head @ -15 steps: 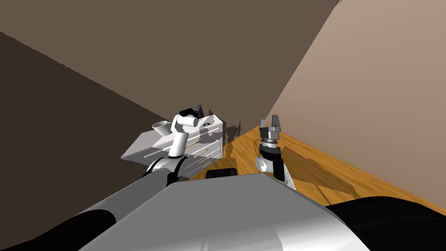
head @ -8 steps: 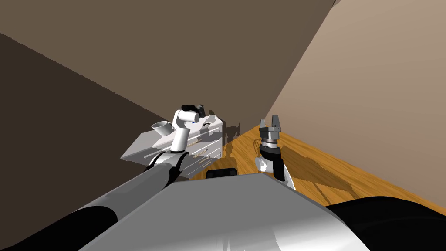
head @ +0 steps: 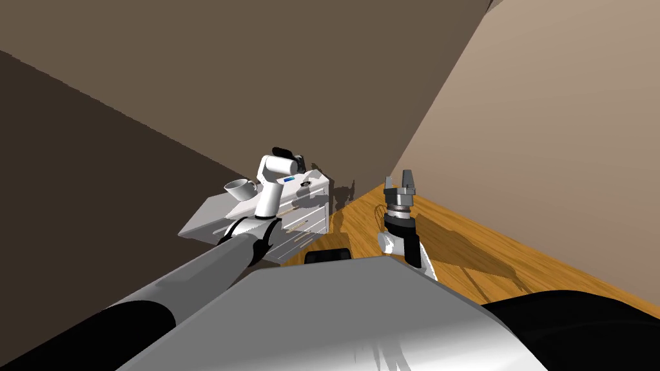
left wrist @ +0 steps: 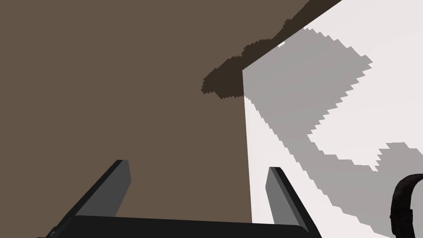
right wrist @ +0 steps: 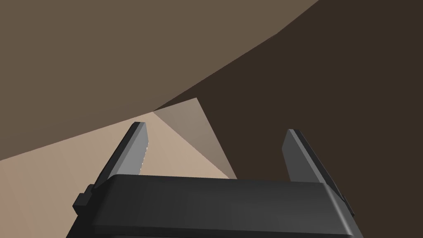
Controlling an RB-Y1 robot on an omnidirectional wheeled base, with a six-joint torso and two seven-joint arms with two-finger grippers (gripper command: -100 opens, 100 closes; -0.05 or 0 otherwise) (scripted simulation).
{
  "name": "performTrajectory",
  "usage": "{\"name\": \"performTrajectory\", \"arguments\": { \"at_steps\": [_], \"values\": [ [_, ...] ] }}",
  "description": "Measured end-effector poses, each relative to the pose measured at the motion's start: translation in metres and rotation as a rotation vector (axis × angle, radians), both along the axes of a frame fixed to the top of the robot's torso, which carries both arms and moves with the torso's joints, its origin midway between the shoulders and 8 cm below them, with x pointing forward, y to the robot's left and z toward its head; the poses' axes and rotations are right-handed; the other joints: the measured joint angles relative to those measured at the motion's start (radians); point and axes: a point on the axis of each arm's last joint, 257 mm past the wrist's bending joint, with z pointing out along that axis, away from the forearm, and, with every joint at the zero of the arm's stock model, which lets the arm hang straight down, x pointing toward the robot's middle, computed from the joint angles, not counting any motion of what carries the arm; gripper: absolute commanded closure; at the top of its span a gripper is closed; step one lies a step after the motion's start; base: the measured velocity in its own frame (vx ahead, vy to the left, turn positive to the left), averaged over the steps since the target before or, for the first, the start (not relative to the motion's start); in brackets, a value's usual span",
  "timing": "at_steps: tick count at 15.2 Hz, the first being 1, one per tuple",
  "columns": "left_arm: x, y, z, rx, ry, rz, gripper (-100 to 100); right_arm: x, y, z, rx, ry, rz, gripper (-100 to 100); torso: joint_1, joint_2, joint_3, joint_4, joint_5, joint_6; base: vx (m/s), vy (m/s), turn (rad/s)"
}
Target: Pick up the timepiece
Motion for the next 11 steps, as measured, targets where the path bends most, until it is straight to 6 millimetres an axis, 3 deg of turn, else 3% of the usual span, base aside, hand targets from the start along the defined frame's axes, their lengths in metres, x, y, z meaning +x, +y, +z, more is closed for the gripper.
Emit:
{"name": "performTrajectory", "arguments": {
  "at_steps": [11],
  "values": [
    [-0.010,-0.019,-0.009,0.004,0.190,0.004,-100,0.000,0.000,0.000,0.000,0.000,0.000,0,0.000,0.000,0.000,0.000,0.000,0.000,-0.006,0.012,-0.023]
  ]
}}
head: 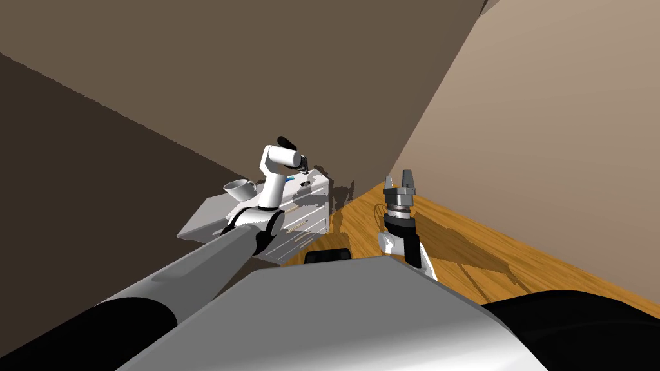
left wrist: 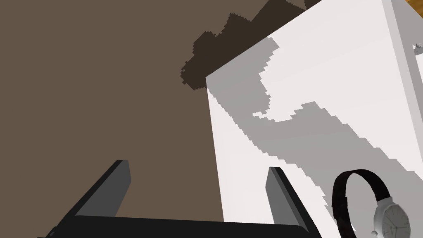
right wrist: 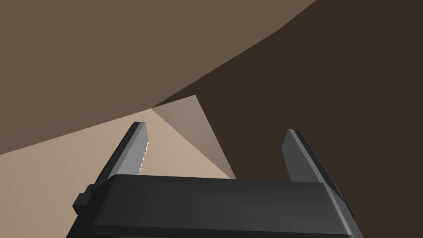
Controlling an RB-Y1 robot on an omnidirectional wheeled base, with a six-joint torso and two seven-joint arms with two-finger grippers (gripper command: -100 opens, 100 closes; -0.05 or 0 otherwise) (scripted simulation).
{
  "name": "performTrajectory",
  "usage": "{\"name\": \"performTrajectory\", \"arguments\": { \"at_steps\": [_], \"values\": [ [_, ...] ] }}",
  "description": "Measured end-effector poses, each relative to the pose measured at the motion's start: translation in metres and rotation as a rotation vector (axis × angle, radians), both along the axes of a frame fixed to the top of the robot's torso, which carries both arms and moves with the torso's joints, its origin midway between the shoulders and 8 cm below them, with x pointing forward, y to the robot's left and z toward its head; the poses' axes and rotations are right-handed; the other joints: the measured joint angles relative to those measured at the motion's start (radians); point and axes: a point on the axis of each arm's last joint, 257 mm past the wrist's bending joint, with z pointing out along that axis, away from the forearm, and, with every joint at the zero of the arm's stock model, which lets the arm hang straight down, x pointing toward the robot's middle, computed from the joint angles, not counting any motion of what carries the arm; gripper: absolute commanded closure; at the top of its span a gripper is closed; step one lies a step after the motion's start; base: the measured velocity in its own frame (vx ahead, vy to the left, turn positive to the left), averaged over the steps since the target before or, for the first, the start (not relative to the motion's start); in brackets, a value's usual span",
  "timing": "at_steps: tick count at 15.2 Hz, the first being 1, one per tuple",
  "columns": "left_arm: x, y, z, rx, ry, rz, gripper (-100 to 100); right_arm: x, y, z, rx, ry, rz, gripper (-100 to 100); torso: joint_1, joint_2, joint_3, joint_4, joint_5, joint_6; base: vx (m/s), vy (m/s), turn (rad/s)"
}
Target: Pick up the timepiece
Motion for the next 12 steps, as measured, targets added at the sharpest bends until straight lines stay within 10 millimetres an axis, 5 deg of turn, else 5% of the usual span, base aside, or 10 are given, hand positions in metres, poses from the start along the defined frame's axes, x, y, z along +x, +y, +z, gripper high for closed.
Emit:
{"name": "performTrajectory", "arguments": {
  "at_steps": [12],
  "values": [
    [-0.027,-0.010,-0.021,0.028,0.221,0.019,-100,0.000,0.000,0.000,0.000,0.000,0.000,0,0.000,0.000,0.000,0.000,0.000,0.000,-0.001,0.011,-0.015]
  ]
}}
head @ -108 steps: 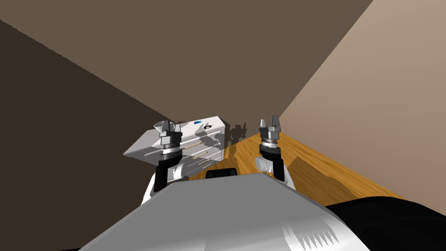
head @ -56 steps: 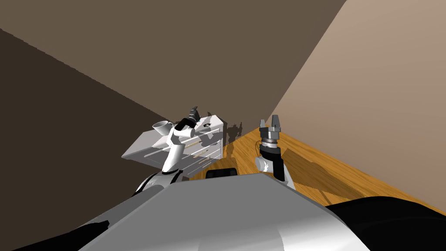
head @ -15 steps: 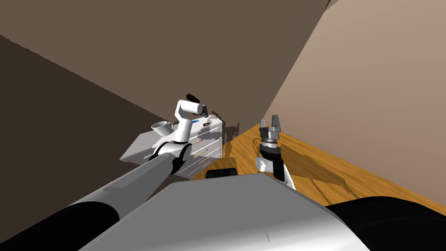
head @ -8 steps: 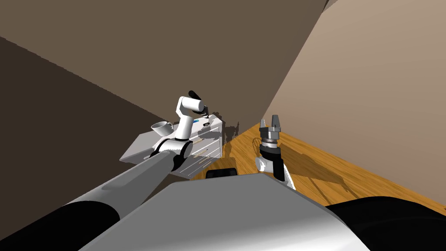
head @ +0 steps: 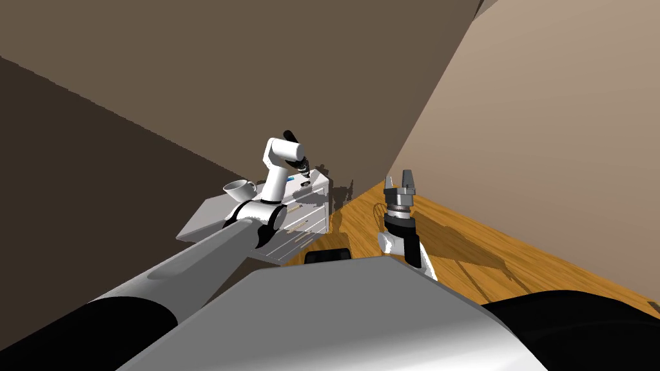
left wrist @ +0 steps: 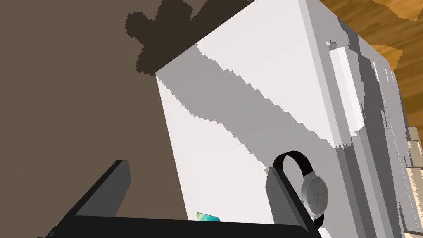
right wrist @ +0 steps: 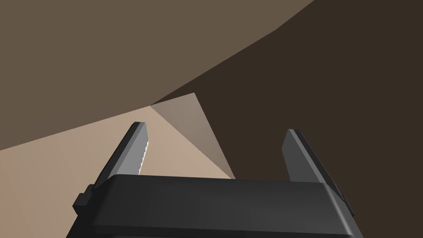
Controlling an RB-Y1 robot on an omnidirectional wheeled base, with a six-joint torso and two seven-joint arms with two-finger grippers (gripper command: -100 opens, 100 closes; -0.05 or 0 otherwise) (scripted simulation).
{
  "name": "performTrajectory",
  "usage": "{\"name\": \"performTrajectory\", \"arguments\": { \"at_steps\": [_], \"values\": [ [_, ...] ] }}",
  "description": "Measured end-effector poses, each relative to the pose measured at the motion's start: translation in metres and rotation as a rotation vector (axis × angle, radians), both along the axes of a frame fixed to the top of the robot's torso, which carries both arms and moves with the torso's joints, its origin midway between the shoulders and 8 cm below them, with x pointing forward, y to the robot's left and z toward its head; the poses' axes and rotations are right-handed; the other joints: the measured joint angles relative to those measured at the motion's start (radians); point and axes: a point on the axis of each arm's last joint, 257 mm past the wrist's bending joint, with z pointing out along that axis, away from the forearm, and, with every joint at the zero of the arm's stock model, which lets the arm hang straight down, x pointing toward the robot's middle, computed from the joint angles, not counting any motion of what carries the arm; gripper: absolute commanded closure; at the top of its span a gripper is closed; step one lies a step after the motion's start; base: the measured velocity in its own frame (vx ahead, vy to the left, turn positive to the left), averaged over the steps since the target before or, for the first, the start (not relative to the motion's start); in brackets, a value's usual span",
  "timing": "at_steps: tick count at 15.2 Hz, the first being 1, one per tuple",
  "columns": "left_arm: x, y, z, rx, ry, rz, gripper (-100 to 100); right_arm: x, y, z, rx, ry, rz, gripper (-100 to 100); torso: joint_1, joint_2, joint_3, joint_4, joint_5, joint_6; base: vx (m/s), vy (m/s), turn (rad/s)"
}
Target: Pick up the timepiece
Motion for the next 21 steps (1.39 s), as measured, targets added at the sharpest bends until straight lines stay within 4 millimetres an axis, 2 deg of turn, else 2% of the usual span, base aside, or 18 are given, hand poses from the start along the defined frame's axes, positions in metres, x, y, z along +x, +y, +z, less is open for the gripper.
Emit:
{"name": "performTrajectory", "arguments": {
  "at_steps": [8,18,21],
  "values": [
    [-0.025,-0.001,-0.019,0.029,0.148,0.017,-100,0.000,0.000,0.000,0.000,0.000,0.000,0,0.000,0.000,0.000,0.000,0.000,0.000,0.005,0.013,-0.013],
    [-0.067,0.009,-0.065,0.082,0.390,0.053,-100,0.000,0.000,0.000,0.000,0.000,0.000,0,0.000,-0.001,-0.001,0.000,0.000,0.000,0.010,0.012,-0.005],
    [-0.066,0.013,-0.075,0.084,0.398,0.056,-100,0.000,0.000,0.000,0.000,0.000,0.000,0,-0.001,-0.001,-0.001,0.000,0.000,0.000,0.006,-0.008,-0.004]
  ]
}}
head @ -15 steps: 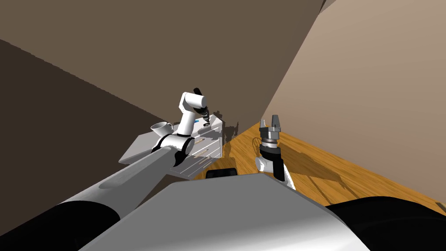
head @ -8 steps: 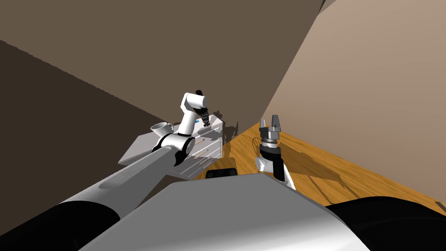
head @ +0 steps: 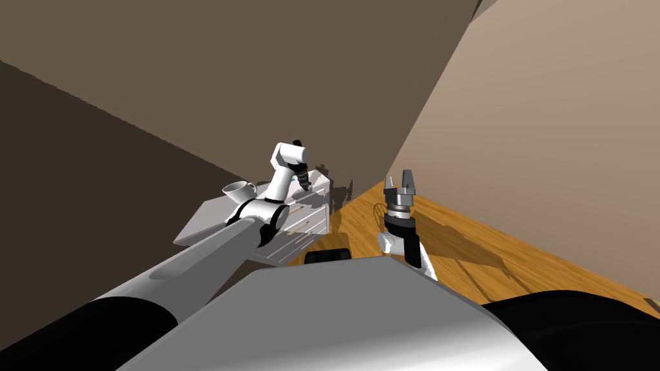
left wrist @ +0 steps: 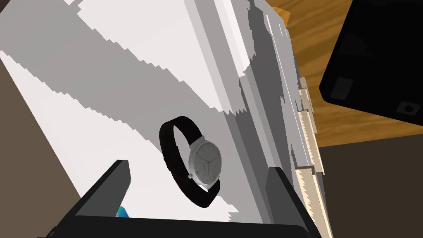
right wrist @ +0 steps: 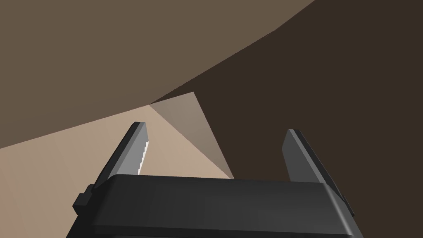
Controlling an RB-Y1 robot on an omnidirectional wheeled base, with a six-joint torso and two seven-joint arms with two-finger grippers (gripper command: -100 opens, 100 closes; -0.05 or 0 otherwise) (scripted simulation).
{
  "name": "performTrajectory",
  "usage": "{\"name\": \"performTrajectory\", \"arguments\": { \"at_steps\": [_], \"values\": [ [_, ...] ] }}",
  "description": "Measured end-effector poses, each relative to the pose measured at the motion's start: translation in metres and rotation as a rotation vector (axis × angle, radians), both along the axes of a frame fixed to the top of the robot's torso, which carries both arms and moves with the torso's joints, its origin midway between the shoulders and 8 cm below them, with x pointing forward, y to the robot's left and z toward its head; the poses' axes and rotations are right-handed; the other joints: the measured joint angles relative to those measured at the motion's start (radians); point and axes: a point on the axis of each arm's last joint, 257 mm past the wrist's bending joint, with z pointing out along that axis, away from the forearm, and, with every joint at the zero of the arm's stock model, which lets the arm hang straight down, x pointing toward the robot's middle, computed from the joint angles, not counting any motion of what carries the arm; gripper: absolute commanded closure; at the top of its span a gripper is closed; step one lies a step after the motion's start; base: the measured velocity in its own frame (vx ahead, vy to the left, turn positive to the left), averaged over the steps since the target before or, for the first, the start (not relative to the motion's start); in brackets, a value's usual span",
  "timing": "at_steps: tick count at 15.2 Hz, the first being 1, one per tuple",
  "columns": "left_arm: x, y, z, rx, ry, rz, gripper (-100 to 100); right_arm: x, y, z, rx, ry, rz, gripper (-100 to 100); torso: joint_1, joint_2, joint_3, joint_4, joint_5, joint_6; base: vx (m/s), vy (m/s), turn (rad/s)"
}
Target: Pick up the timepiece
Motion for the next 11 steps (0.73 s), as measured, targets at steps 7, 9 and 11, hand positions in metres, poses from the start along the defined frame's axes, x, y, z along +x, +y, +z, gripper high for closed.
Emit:
{"name": "performTrajectory", "arguments": {
  "at_steps": [7,9,11],
  "values": [
    [0.004,0.000,-0.009,0.000,-0.002,0.000,100,0.000,0.000,0.000,0.000,0.000,0.000,0,0.000,0.001,0.001,0.001,0.000,0.000,0.002,-0.003,-0.001],
    [0.003,-0.001,-0.006,-0.001,-0.003,0.000,100,0.000,0.000,0.000,0.000,0.000,0.000,0,0.000,0.001,0.001,0.001,0.000,0.001,-0.004,0.010,0.003],
    [0.001,-0.003,0.004,-0.002,-0.005,-0.002,100,0.000,0.000,0.000,0.000,0.000,0.000,0,0.000,0.002,0.002,0.002,0.000,0.001,-0.003,0.010,0.000]
  ]
}}
